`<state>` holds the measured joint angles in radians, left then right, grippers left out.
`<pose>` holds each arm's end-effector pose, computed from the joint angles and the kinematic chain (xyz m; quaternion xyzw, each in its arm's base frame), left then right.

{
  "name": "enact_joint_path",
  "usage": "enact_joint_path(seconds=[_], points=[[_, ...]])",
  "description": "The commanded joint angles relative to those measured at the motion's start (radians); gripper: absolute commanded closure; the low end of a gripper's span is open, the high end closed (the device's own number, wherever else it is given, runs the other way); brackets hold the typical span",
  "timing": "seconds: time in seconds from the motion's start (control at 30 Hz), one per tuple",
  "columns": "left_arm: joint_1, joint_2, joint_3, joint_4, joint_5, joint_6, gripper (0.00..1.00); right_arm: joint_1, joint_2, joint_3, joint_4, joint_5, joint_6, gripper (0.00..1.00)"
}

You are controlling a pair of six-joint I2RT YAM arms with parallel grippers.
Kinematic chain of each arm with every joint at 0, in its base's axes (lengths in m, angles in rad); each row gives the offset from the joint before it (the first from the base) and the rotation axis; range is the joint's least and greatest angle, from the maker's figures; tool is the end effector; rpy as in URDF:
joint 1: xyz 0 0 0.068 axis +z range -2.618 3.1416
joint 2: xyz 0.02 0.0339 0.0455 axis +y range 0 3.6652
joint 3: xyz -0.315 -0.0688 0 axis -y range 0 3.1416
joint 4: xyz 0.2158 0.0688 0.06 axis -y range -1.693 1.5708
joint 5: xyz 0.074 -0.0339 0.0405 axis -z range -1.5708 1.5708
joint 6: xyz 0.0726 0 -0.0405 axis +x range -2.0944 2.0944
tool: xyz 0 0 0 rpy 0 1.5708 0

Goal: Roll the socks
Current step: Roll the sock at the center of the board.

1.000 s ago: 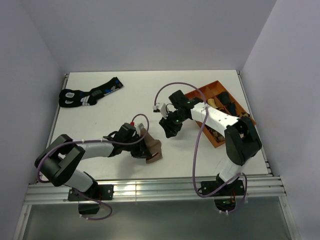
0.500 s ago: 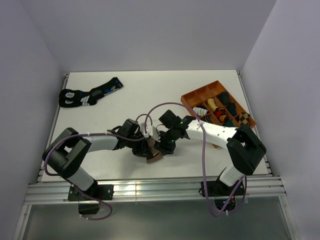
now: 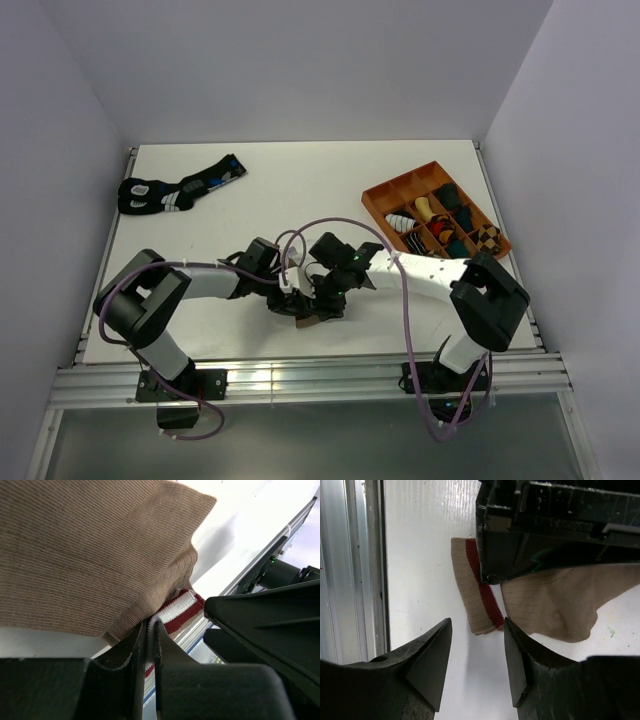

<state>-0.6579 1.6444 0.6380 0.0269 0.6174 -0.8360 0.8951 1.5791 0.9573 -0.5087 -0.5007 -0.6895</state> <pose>0.1987 -0.2066 0.1668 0.0071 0.9157 -0.4019 0.0062 0.1552 0.2494 0.2270 -0.7111 0.6254 0.2622 0.1856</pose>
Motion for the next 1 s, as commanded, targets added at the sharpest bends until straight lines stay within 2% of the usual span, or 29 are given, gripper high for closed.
enact_joint_path(seconds=[0.0, 0.37, 0.57, 0.77, 0.97], points=[[0.000, 0.029, 0.003, 0.005, -0.025, 0.005, 1.00, 0.021, 0.025, 0.037, -0.011, 0.007, -0.013, 0.47], [0.000, 0.037, -0.006, 0.041, -0.004, -0.014, 0.99, 0.039, 0.143, 0.110, -0.089, 0.028, -0.019, 0.48], [0.000, 0.035, -0.012, 0.064, 0.001, -0.037, 0.96, 0.038, 0.176, 0.106, -0.114, 0.048, -0.030, 0.49], [0.014, 0.025, -0.041, 0.106, -0.010, -0.083, 0.89, 0.036, 0.191, 0.089, -0.149, 0.050, -0.031, 0.55], [0.024, -0.008, -0.089, 0.180, -0.036, -0.155, 0.86, 0.012, 0.216, 0.098, -0.185, 0.011, -0.015, 0.69]])
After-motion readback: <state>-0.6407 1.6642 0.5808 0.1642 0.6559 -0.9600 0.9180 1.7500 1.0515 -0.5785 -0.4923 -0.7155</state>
